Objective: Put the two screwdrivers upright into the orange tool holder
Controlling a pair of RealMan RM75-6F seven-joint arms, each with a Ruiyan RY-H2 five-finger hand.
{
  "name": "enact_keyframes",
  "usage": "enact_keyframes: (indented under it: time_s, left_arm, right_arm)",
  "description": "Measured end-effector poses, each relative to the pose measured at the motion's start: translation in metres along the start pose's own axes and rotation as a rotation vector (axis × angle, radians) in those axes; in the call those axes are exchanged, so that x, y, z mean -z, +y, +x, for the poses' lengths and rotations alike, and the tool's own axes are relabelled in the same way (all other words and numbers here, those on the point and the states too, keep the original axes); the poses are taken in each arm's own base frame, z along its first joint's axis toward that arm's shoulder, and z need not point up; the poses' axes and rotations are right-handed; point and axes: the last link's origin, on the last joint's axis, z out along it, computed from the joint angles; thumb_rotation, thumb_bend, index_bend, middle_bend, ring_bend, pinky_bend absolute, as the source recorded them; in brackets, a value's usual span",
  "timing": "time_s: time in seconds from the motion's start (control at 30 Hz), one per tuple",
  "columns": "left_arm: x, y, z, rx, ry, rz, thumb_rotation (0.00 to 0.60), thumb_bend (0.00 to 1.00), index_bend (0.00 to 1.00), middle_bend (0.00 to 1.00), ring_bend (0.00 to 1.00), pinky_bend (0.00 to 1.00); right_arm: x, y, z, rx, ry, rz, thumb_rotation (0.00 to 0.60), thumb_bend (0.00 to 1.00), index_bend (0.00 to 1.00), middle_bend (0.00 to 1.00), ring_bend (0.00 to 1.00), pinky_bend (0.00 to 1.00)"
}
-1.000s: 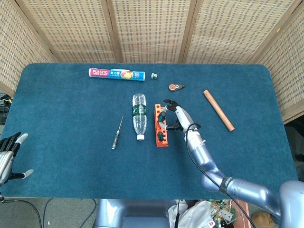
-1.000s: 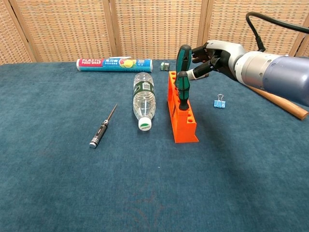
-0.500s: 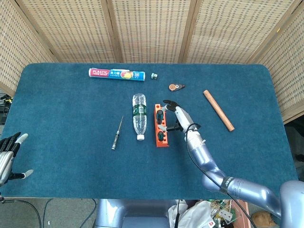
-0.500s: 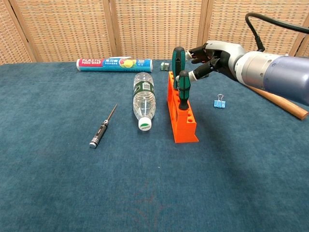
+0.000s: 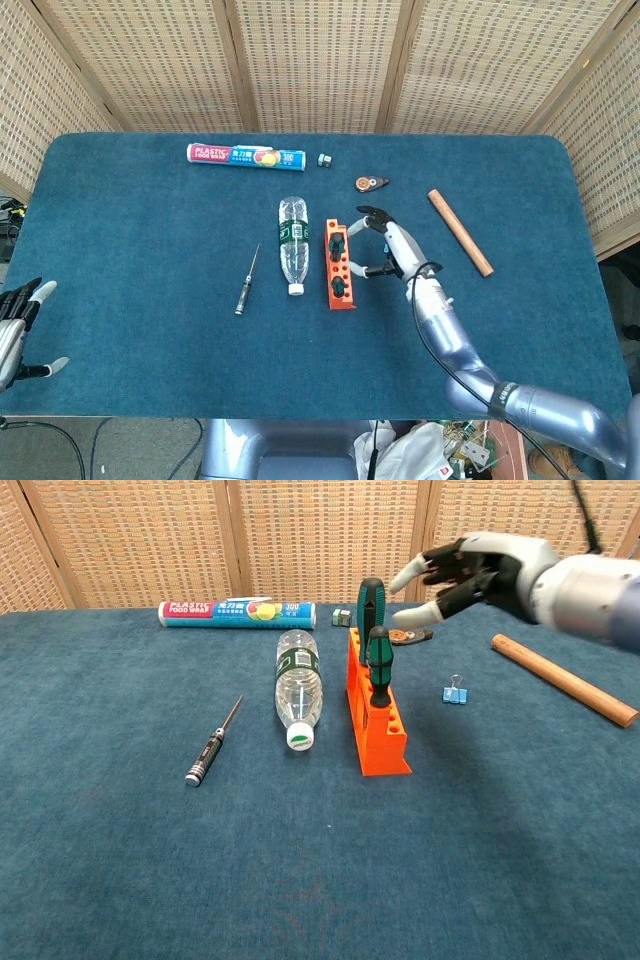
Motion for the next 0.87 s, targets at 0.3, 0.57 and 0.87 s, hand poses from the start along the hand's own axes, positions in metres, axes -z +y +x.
enact_keyframes:
  time_s: [0.3, 0.57, 0.87]
  left_arm:
    - [0.013, 0.004, 0.005, 0.003, 0.043, -0.042, 0.6, 0.0, 0.0, 0.0, 0.0, 0.0]
    - [0.026, 0.009, 0.001, -0.015, 0.072, -0.085, 0.6, 0.0, 0.0, 0.0, 0.0, 0.0]
    - [0.038, 0.013, -0.002, -0.035, 0.1, -0.119, 0.6, 0.0, 0.0, 0.0, 0.0, 0.0]
  right_arm:
    - [0.068, 0.037, 0.06, 0.364, 0.106, 0.07, 0.6, 0.0, 0.18, 0.0, 0.0, 0.0]
    - [0.172, 0.091, 0.097, 0.692, 0.217, 0.039, 0.6, 0.0, 0.06, 0.0, 0.0, 0.0]
    - [0.239, 0.108, 0.104, 0.903, 0.314, 0.047, 0.6, 0.0, 0.06, 0.0, 0.0, 0.0]
